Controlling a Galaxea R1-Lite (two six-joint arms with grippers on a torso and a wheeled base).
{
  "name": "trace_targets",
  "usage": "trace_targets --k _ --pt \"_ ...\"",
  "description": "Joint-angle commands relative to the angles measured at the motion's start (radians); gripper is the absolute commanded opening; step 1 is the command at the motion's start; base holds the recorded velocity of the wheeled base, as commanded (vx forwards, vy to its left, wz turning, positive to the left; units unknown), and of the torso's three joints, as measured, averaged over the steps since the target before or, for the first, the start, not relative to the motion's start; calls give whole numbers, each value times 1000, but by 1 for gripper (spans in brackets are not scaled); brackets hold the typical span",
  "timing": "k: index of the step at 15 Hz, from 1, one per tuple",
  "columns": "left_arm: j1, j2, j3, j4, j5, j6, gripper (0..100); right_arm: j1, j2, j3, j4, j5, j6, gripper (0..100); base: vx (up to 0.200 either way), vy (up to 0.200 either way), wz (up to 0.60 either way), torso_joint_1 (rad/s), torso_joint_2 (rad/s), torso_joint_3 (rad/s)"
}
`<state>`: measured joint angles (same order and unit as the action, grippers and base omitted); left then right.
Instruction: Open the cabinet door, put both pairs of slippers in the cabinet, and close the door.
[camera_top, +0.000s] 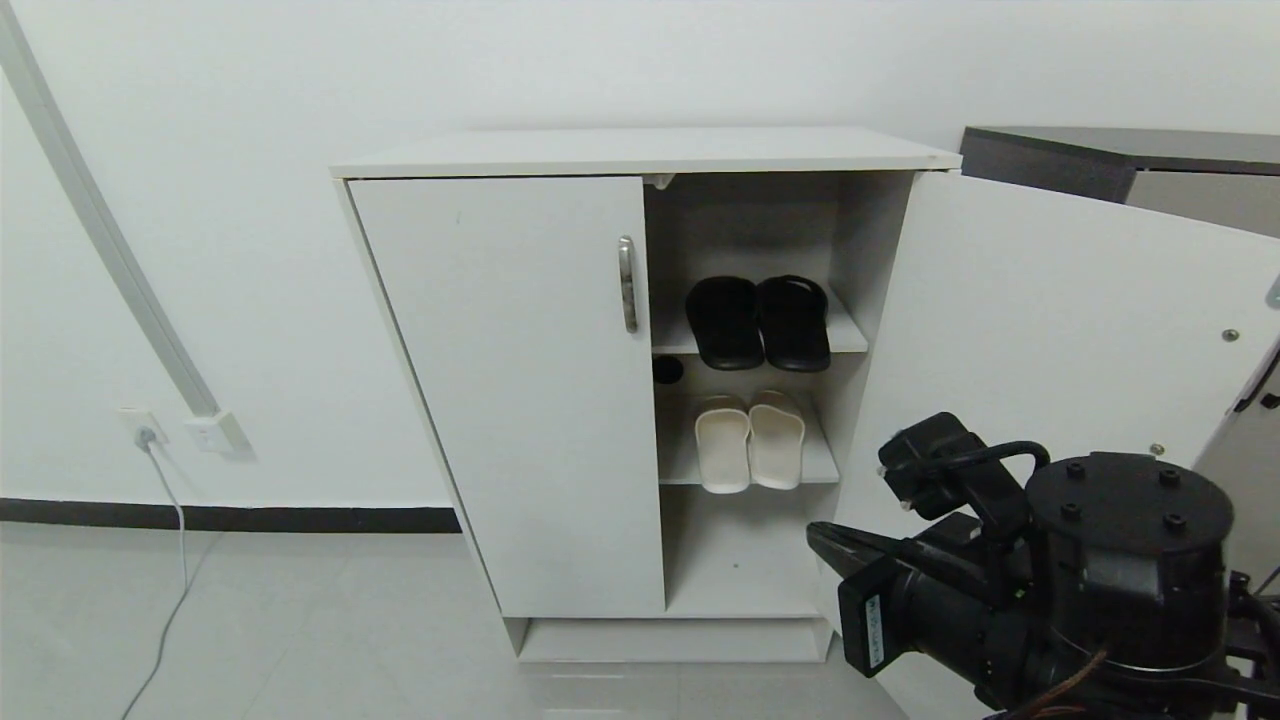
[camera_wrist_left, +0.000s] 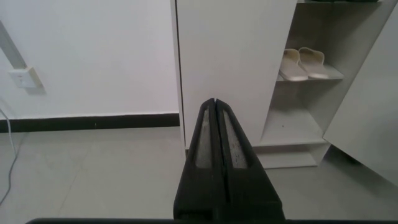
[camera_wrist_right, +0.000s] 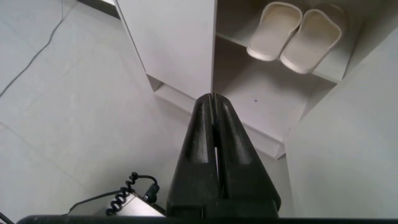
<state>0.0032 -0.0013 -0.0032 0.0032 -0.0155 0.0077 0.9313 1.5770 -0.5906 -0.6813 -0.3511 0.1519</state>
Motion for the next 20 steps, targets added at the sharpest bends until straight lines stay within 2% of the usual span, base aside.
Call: trace_targets --k 1,5,12,20 --pt "0 1 0 0 0 0 0 1 5 0 0 0 0 0 0 0 0 0 0 0" --pt "0 1 0 0 0 0 0 8 11 2 -1 0 -2 0 0 0 0 7 -91 -124" --pt "0 1 0 0 0 0 0 9 15 15 -26 -2 -3 0 0 0 0 65 -439 -357" --pt "0 1 0 0 0 0 0 9 17 23 -26 -2 -3 0 0 0 0 144 -475 -331"
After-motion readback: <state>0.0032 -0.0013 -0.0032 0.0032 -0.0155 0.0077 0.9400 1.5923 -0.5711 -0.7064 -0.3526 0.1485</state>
